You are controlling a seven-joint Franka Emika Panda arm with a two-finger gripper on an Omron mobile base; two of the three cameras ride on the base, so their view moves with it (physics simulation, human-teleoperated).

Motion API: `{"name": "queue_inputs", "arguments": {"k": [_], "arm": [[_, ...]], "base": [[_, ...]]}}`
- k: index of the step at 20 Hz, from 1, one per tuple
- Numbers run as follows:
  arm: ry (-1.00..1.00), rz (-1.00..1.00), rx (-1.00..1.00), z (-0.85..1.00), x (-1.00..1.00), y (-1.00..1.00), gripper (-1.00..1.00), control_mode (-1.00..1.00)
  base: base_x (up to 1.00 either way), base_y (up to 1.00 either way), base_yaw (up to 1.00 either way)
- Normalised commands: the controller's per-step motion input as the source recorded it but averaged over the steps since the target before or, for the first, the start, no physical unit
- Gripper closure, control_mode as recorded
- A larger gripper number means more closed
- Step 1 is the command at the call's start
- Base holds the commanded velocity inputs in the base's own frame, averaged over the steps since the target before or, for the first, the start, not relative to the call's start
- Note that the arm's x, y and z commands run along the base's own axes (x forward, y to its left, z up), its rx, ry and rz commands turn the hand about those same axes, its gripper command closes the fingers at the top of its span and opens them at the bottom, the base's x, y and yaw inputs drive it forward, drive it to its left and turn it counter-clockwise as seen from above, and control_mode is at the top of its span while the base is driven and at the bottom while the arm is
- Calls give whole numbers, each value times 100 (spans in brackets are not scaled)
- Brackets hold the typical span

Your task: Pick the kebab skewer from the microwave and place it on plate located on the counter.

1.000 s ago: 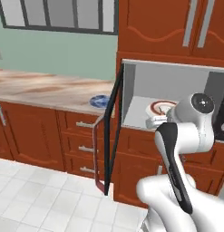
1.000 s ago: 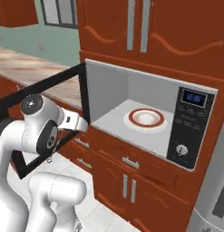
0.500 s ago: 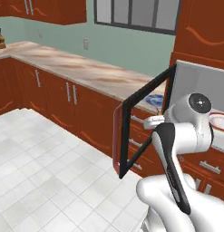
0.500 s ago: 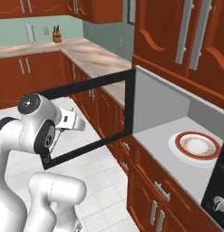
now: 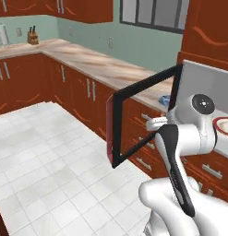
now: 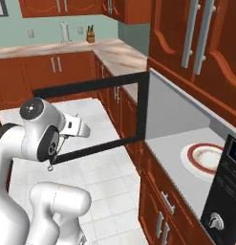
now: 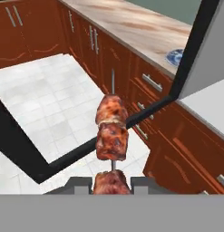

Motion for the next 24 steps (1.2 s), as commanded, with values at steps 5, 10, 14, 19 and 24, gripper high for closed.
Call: {"name": "queue_inputs", "arguments": {"k": [5, 10, 14, 19, 24], "arm": [[0, 0, 0, 0, 0, 0, 100, 100], [0, 0, 0, 0, 0, 0, 100, 100], [0, 0, 0, 0, 0, 0, 100, 100], [0, 0, 0, 0, 0, 0, 100, 100], [0, 0, 0, 0, 0, 0, 100, 100]], "base": [[-59, 36, 61], [-8, 65, 67], [35, 34, 47], [73, 28, 5], [99, -1, 0]]}}
